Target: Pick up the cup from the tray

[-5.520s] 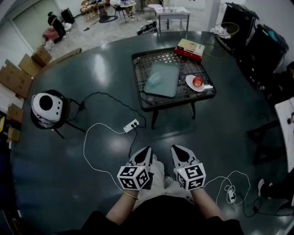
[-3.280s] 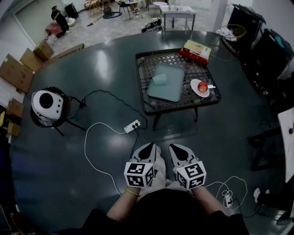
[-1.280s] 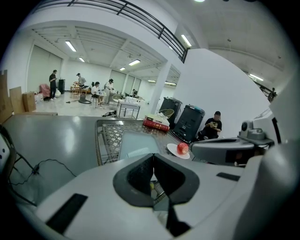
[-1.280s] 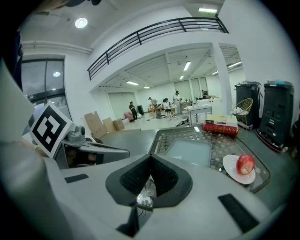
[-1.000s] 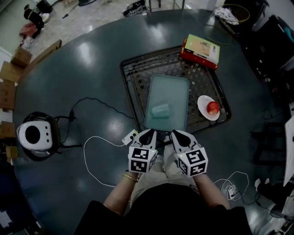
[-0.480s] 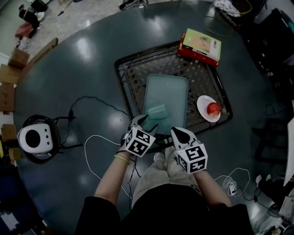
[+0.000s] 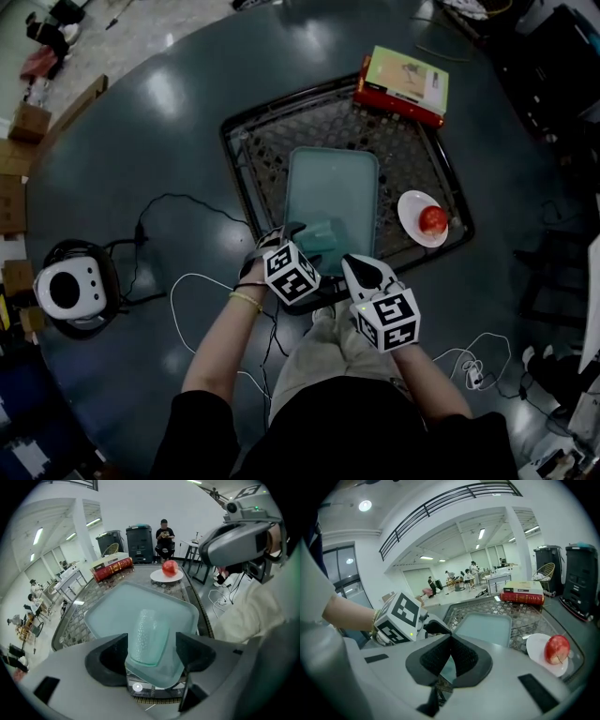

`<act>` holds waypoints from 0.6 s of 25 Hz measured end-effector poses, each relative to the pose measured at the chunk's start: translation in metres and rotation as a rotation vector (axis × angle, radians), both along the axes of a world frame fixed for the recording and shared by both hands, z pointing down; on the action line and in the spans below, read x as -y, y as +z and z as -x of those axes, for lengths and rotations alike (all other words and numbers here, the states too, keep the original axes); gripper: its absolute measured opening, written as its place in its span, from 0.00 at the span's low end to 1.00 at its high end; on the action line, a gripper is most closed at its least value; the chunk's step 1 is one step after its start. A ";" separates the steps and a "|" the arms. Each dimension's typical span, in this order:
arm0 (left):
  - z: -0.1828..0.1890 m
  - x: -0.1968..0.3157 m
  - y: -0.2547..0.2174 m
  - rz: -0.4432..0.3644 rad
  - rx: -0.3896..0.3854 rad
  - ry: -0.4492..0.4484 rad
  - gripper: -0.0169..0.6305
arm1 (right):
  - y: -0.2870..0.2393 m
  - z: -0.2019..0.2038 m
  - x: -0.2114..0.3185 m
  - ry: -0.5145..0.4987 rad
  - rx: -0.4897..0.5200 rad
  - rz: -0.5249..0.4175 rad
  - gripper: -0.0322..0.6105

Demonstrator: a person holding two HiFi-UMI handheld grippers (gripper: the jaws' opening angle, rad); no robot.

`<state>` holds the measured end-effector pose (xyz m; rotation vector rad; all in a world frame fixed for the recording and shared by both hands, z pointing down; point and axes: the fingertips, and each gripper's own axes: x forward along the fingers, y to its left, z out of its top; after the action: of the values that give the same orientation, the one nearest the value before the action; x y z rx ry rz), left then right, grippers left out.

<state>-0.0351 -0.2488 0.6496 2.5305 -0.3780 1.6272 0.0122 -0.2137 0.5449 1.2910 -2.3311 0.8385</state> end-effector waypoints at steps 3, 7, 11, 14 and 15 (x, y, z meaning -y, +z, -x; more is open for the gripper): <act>-0.004 -0.001 0.012 0.029 0.051 0.063 0.51 | 0.003 -0.003 0.002 0.007 0.008 0.010 0.06; -0.006 -0.001 0.027 0.051 0.122 0.130 0.53 | 0.007 -0.009 0.003 0.015 0.013 0.021 0.06; -0.008 0.000 0.040 0.071 0.164 0.157 0.53 | 0.010 -0.013 0.006 0.026 0.019 0.028 0.06; -0.008 0.001 0.048 0.077 0.188 0.167 0.53 | 0.011 -0.015 0.007 0.029 0.021 0.032 0.06; -0.009 0.001 0.049 0.079 0.189 0.165 0.53 | 0.012 -0.015 0.007 0.030 0.021 0.033 0.06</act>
<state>-0.0261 -0.2502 0.6989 2.4138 -0.1201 1.9078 0.0276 -0.2203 0.5564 1.3123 -2.3098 0.9000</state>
